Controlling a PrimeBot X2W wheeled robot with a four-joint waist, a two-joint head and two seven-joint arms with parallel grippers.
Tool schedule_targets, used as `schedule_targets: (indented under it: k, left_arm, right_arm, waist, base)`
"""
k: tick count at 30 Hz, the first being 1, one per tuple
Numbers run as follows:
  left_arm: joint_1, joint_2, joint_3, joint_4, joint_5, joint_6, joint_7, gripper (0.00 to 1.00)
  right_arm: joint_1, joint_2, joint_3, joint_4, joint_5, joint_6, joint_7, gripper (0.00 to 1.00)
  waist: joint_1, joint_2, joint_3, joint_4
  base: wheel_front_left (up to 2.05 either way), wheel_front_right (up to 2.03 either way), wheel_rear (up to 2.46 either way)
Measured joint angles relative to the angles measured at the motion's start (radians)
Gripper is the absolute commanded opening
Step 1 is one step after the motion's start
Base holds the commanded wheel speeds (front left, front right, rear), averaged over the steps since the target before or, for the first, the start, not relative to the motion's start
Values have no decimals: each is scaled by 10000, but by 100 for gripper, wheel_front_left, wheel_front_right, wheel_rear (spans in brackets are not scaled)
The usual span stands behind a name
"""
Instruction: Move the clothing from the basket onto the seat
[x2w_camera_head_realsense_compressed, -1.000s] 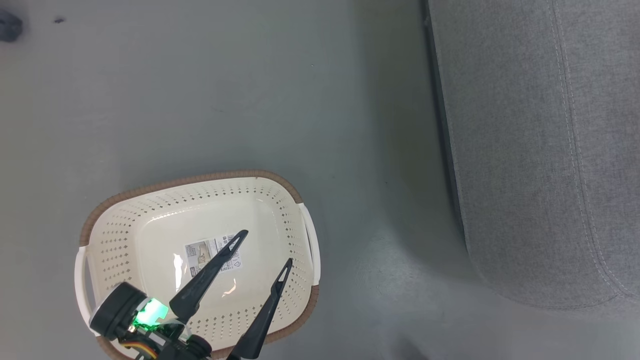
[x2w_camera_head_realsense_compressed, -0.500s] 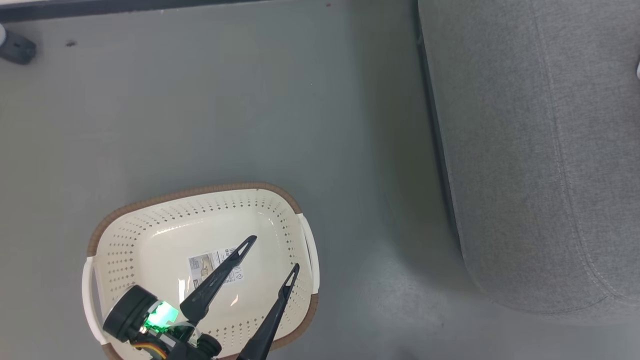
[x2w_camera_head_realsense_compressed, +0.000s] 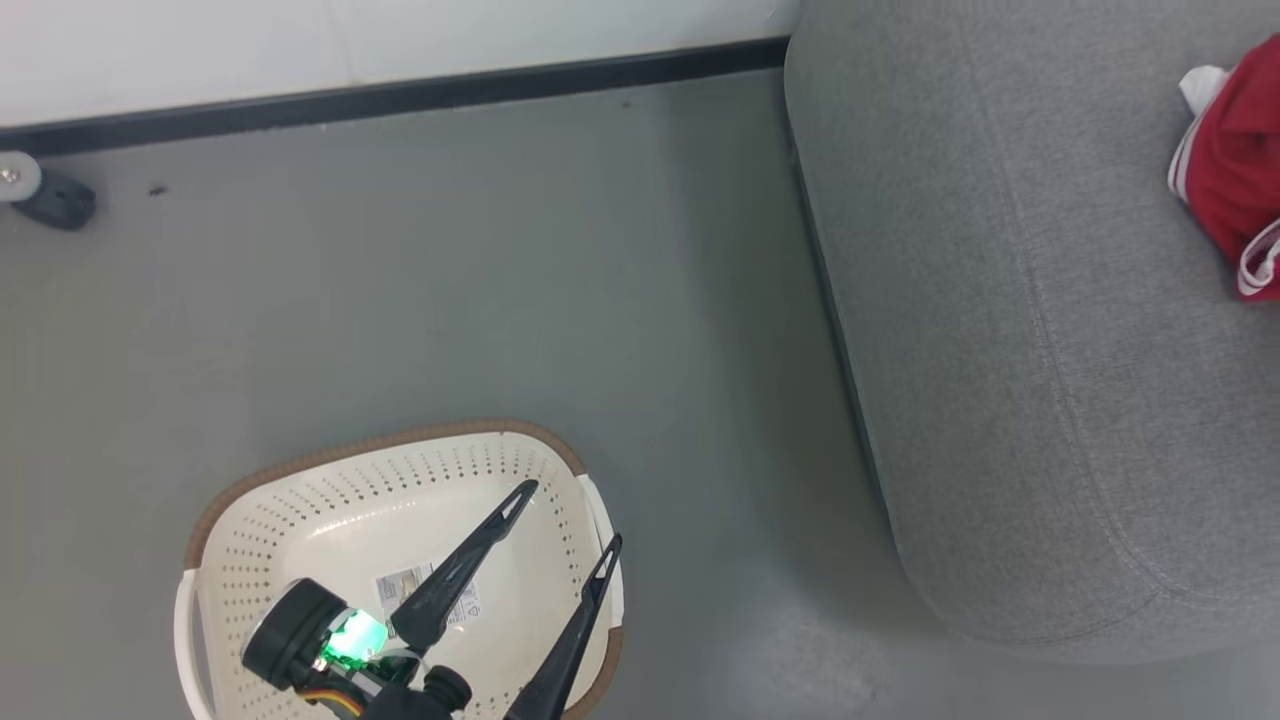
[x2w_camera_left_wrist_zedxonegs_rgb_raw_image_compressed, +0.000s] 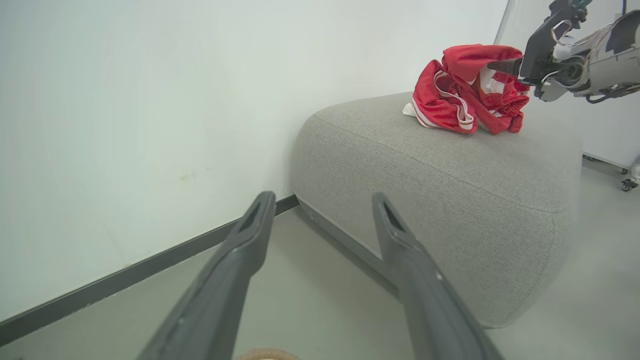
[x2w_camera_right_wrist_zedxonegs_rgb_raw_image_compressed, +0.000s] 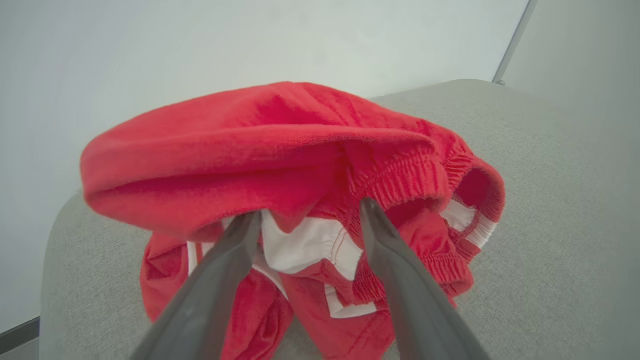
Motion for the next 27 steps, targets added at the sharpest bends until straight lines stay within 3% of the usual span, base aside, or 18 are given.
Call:
schedule_targets:
  k: [14,27]
  left_arm:
    - [250,-545,-23,535,-119,0,0,100]
    - [950,-1114,-19,869,-194,102,0,100]
  right_arm:
    - [1750,1012,307,-819,-71,228,-98,100]
    - [4825,2608,922,-4788,-393,407,-98,100]
  waist:
    - [-1,0,-1378,-101]
    - [-2,0,-2963,17]
  base:
    - [0,0,0]
    - [0,0,0]
